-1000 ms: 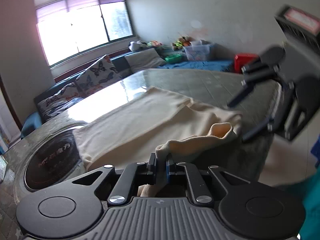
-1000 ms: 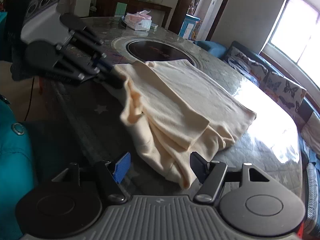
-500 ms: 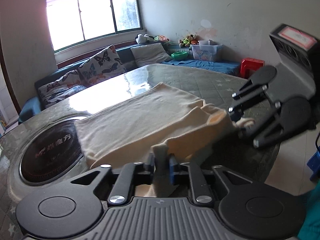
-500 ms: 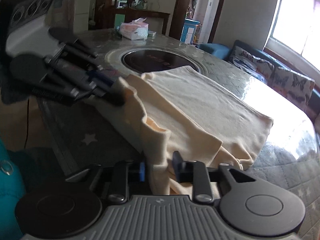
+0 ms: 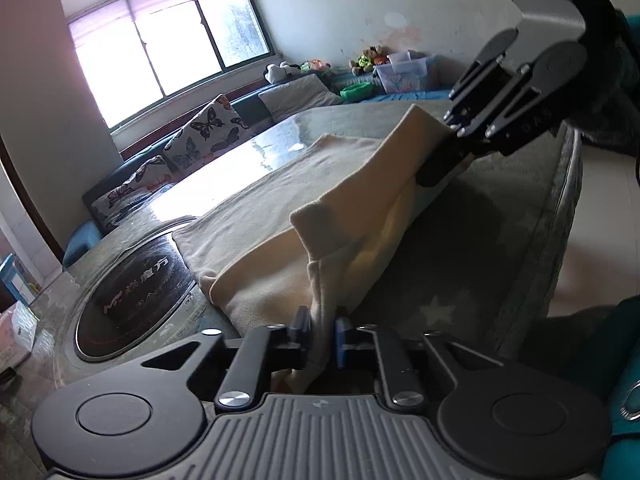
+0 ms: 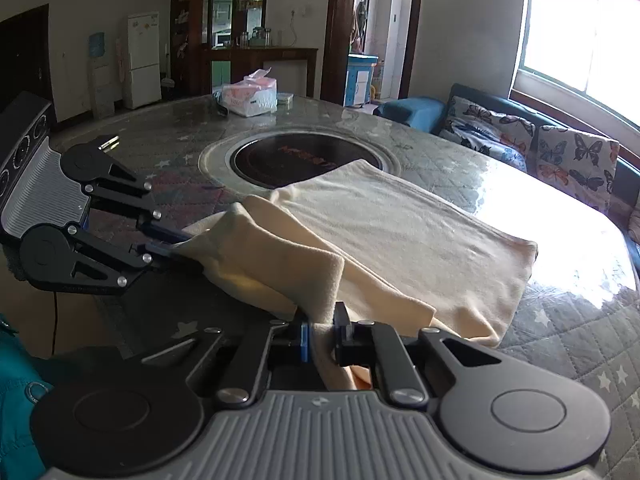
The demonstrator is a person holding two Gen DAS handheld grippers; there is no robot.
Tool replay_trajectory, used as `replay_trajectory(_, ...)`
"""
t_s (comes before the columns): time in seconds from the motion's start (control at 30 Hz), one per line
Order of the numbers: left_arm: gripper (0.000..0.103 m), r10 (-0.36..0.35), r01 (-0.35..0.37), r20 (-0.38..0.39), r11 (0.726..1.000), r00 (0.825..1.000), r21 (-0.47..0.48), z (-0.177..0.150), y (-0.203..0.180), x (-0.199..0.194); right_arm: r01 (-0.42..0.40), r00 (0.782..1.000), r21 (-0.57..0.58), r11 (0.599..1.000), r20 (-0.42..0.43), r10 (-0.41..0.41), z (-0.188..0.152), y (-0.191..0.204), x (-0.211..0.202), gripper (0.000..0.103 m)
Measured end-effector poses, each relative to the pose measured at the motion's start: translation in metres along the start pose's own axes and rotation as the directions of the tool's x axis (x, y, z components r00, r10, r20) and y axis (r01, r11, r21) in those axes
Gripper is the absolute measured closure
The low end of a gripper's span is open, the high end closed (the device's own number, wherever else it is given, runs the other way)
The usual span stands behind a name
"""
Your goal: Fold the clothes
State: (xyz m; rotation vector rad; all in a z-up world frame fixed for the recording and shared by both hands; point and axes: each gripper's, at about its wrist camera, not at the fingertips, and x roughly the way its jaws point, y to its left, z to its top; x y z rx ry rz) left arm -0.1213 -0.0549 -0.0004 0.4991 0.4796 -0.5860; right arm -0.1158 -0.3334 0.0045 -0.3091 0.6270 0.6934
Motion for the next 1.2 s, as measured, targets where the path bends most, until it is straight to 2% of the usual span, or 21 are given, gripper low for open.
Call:
replay_trajectory(0.4, 0.098, -0.019, 0.025, 0.079, 0.997, 0.997, -0.068, 0.011, 0.002, -0.051, -0.020, 0.998, -0.019, 1.000, 0.065, 0.022, 0.005, 0.016, -0.041, 0.093)
replay_trajectory(0.6, 0.098, -0.038, 0.044, 0.106, 0.998, 0.994, -0.054, 0.010, -0.011, -0.091, -0.067, 0.996, -0.054, 0.996, 0.052, 0.069, 0.001, 0.037, -0.075, 0.093)
replay_trajectory(0.7, 0.098, -0.045, 0.053, 0.115, 0.997, 0.992, -0.060, 0.012, -0.014, -0.099, -0.089, 0.995, -0.044, 0.995, 0.047, 0.091, 0.000, 0.044, -0.089, 0.093)
replay_trajectory(0.83, 0.098, -0.038, 0.046, 0.125, 0.997, 0.991, -0.063, 0.017, -0.009, -0.091, -0.082, 0.996, -0.033, 0.996, 0.044, 0.083, 0.001, 0.043, -0.091, 0.093)
replay_trajectory(0.93, 0.098, -0.027, 0.038, 0.132, 0.996, 0.991, -0.084, 0.027, 0.004, -0.076, -0.070, 0.996, -0.005, 0.998, 0.049, 0.070, 0.012, 0.027, -0.082, 0.094)
replay_trajectory(1.2, 0.098, 0.003, 0.014, 0.129, 0.992, 0.992, -0.126, 0.067, 0.049, -0.011, -0.031, 0.999, 0.071, 0.997, 0.047, 0.027, 0.038, -0.019, -0.048, 0.093)
